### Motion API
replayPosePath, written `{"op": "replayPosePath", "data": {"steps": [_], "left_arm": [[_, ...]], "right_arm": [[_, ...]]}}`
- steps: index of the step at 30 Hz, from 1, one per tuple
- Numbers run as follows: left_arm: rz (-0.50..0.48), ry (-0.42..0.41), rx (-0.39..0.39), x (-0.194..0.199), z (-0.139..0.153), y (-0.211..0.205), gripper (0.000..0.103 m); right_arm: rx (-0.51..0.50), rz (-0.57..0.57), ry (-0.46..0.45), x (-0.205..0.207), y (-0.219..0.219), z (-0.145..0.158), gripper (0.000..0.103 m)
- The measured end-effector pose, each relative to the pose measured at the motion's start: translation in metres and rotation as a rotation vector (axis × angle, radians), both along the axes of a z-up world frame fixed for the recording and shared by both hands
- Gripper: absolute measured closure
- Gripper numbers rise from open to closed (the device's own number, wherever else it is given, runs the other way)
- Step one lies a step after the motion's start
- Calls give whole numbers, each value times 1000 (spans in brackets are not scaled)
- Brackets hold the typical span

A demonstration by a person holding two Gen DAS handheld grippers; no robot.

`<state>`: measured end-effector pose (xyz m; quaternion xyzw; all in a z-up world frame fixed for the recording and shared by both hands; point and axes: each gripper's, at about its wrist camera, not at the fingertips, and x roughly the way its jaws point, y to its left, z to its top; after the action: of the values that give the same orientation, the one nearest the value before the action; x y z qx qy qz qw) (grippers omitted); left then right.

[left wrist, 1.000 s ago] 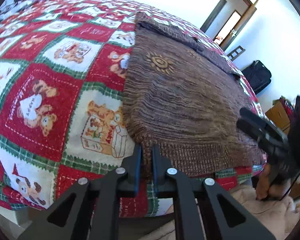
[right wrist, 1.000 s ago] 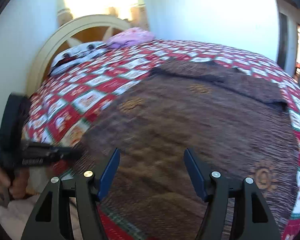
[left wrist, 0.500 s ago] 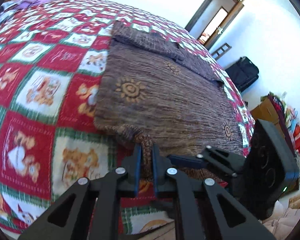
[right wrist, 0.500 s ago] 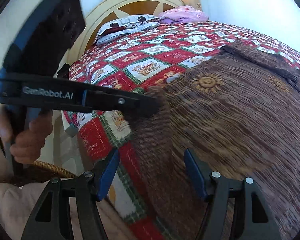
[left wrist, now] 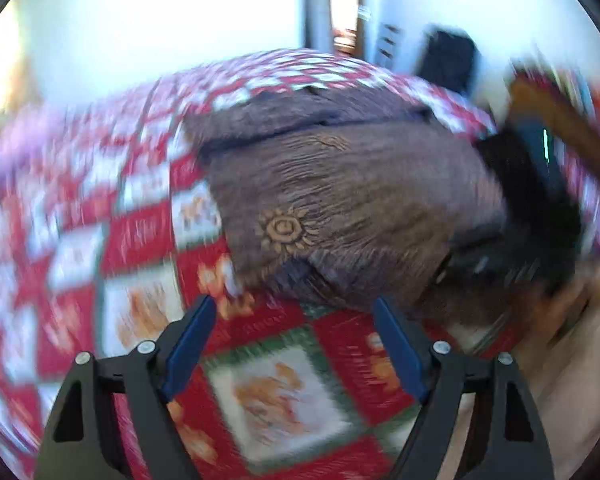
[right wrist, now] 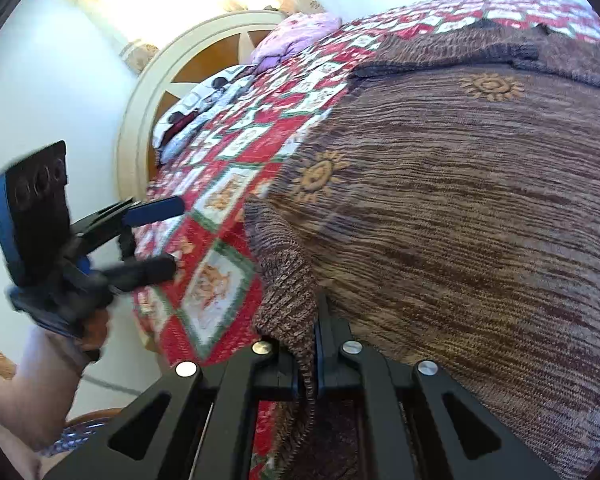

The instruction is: Fold small clothes

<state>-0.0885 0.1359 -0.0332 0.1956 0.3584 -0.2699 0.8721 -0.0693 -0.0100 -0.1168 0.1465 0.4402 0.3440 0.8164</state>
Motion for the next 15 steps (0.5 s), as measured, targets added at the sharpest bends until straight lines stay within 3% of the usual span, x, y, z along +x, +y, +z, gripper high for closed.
{"op": "replayPosePath", "data": {"steps": [3,6,8,10,12,15], "left_arm": [[-134,-225,245,-11,-16,-25,20],[-285,-311,426,-14,-40,-45,20],[-359,-342,496,-14,-51,-55,20],[-420,-376,517,-13,-55,-65,20],[-457,-389,478,-10,-50,-73,20],[-466,-281,354,9,-40,-82,21]], "right_arm": [[-20,11,-26,0,2,10,98],[1,25,-21,2,-4,22,98],[6,53,-7,7,-6,27,97],[-22,74,4,13,-5,28,96],[-52,70,10,19,-7,29,96],[-51,4,26,28,-23,28,96]]}}
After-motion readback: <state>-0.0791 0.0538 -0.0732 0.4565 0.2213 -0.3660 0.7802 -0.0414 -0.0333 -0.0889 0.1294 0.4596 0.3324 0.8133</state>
